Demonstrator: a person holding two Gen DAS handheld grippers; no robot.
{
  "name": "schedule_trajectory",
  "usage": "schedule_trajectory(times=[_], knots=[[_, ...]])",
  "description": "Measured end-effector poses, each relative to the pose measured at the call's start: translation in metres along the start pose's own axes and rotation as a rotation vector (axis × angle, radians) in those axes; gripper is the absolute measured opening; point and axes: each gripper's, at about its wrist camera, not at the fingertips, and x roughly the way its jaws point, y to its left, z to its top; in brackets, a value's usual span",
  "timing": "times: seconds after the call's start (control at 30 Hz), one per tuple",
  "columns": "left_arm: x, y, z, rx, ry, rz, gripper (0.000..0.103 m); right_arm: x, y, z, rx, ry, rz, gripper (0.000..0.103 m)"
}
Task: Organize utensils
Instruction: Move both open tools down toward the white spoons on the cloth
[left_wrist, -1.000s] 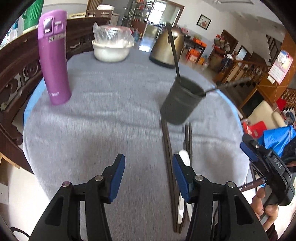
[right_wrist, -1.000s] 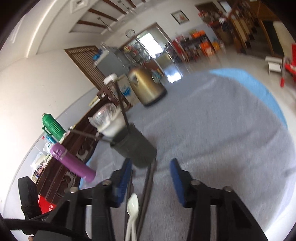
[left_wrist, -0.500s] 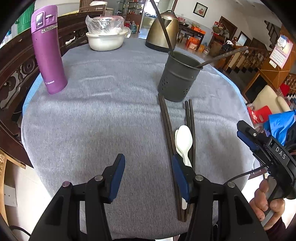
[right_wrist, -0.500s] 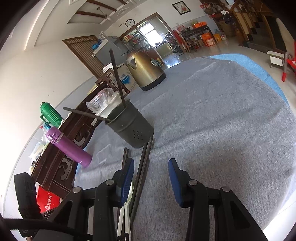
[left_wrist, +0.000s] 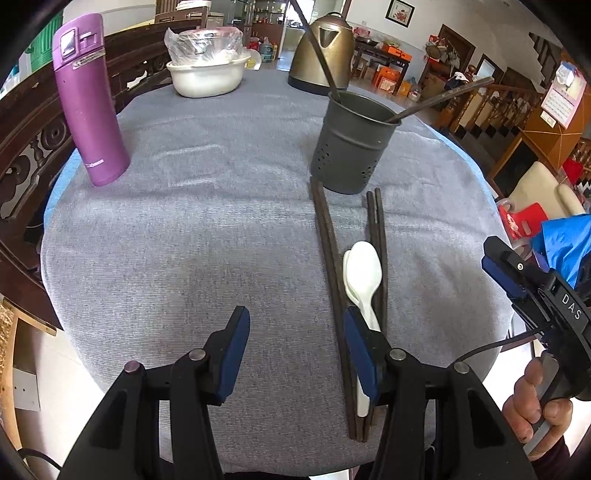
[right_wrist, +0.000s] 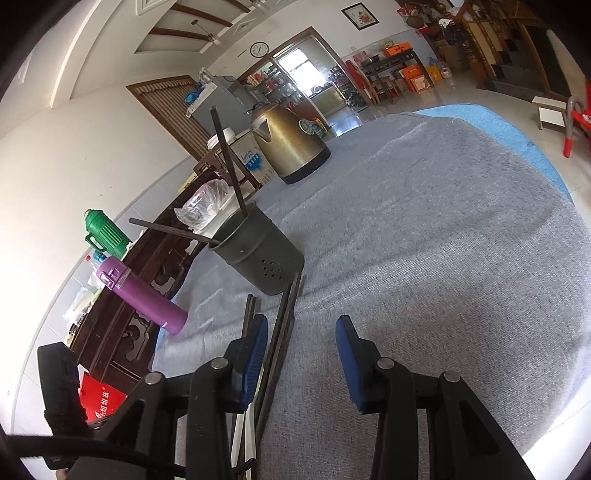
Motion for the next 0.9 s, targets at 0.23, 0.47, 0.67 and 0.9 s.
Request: schedule_trajectory(times=[0.23,0.47,0.67,0.9], knots=[[0.003,-0.013,0.003,0.044,0.003,-0.032,0.054,-0.003,-0.008,0.001,0.02,-0.005,-0.001,0.042],[0.015,-0.028,0.009,0.069,0.029,-0.077,0.047,0.001,-0.01,-0.001,0.027,0.017,0.001,0.042],[0.034,-0.049,0.022,0.135,0.041,-0.064,0.047,0.007,-0.014,-0.004,0.044,0.039,-0.004,0.042],[0.058,-0.055,0.033,0.166,0.061,-0.042,0.047,0.008,-0.019,-0.003,0.06,0.038,-0.014,0.042]])
